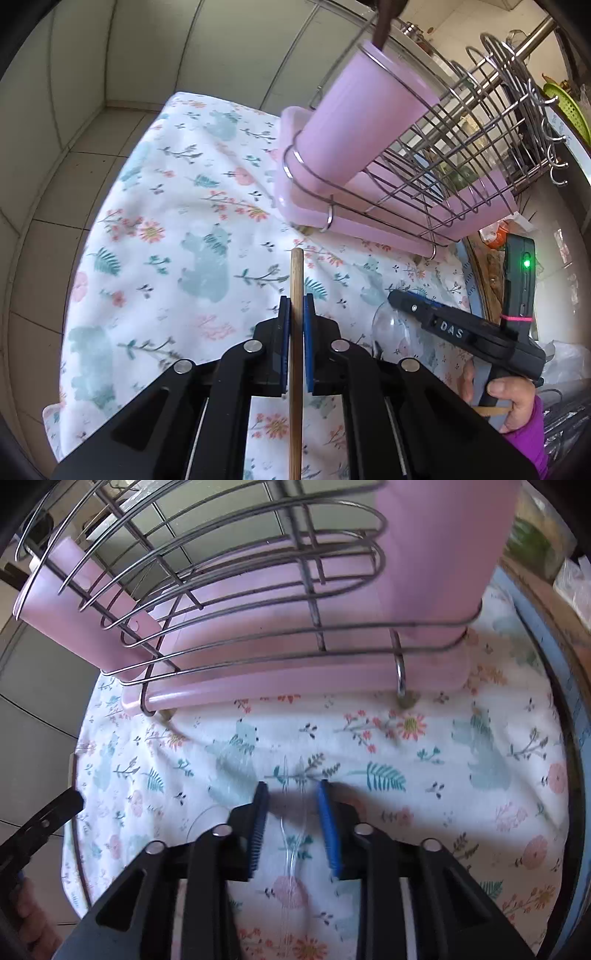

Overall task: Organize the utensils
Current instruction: 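Grasp the light wooden chopstick with the left tool while the right tool grasps the clear plastic fork, then lift the wooden chopstick and clear fork up toward the pink cup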

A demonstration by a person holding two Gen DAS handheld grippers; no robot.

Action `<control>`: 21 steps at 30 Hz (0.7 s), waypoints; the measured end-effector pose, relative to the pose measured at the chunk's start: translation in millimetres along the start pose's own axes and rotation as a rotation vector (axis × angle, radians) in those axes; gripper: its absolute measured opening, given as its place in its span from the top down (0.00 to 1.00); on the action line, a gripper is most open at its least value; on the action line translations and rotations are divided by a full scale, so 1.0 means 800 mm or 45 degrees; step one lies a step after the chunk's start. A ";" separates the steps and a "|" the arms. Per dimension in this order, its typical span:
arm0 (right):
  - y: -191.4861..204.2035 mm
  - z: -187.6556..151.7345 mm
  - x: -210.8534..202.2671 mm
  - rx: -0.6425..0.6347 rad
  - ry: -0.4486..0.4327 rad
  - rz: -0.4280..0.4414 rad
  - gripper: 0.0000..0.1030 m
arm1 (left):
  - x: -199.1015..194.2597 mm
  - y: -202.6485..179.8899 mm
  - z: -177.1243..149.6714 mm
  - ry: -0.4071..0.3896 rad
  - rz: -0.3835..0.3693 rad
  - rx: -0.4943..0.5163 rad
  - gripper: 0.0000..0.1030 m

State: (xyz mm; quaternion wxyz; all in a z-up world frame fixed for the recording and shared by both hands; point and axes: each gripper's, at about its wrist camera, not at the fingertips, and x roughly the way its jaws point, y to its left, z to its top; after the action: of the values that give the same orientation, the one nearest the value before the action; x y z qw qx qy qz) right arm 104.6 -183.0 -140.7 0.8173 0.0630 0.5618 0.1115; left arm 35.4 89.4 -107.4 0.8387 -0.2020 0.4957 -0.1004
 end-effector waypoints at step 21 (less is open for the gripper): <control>-0.025 -0.066 -0.215 -0.009 -0.801 0.209 0.88 | -0.142 -0.039 -0.022 -0.600 0.026 0.001 0.94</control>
State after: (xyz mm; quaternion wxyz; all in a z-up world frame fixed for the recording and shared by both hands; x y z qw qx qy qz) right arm -1.7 -247.1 -8.8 0.9393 0.1367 0.2744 0.1541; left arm -34.2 99.4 -11.3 0.9322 -0.2146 0.2884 -0.0421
